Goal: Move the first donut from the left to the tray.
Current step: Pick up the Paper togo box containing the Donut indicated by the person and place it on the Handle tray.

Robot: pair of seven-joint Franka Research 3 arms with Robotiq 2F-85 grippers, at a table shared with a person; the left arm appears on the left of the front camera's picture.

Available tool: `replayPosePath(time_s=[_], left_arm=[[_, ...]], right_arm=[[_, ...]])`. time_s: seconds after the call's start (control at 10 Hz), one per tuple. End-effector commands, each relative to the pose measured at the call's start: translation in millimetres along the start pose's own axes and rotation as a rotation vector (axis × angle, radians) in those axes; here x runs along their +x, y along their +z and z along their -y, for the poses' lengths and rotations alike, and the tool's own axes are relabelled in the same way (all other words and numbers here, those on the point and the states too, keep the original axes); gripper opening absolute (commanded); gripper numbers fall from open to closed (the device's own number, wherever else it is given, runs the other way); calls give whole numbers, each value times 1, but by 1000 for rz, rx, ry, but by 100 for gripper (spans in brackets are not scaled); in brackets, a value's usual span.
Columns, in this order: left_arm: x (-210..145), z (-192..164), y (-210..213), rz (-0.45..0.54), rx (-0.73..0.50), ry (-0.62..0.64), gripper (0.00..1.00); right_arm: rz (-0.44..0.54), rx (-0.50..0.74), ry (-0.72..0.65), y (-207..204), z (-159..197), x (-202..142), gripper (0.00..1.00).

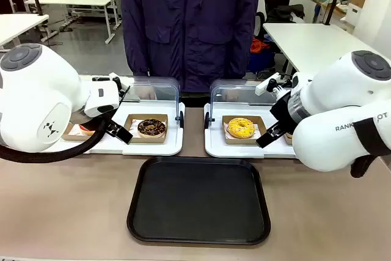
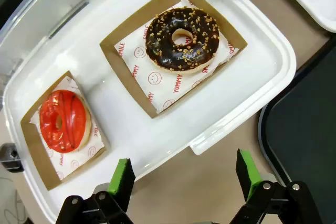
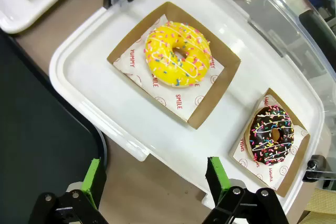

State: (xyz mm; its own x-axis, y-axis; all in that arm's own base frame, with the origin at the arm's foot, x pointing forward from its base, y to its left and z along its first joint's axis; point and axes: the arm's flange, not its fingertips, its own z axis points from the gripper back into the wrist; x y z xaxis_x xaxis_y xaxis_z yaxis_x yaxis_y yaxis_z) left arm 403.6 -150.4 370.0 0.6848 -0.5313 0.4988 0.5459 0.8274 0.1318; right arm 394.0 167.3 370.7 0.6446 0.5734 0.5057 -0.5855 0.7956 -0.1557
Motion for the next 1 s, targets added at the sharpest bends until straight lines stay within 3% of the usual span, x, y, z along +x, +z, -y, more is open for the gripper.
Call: replayPosePath(time_s=[0.0,0.8,0.9], left_arm=[[0,0,0,0,0,0,100],[0,0,0,0,0,0,100],[23,-11,26,63,-29,-10,100]], right_arm=[[0,0,0,0,0,0,100],[0,0,0,0,0,0,100],[32,23,12,29,10,26,100]])
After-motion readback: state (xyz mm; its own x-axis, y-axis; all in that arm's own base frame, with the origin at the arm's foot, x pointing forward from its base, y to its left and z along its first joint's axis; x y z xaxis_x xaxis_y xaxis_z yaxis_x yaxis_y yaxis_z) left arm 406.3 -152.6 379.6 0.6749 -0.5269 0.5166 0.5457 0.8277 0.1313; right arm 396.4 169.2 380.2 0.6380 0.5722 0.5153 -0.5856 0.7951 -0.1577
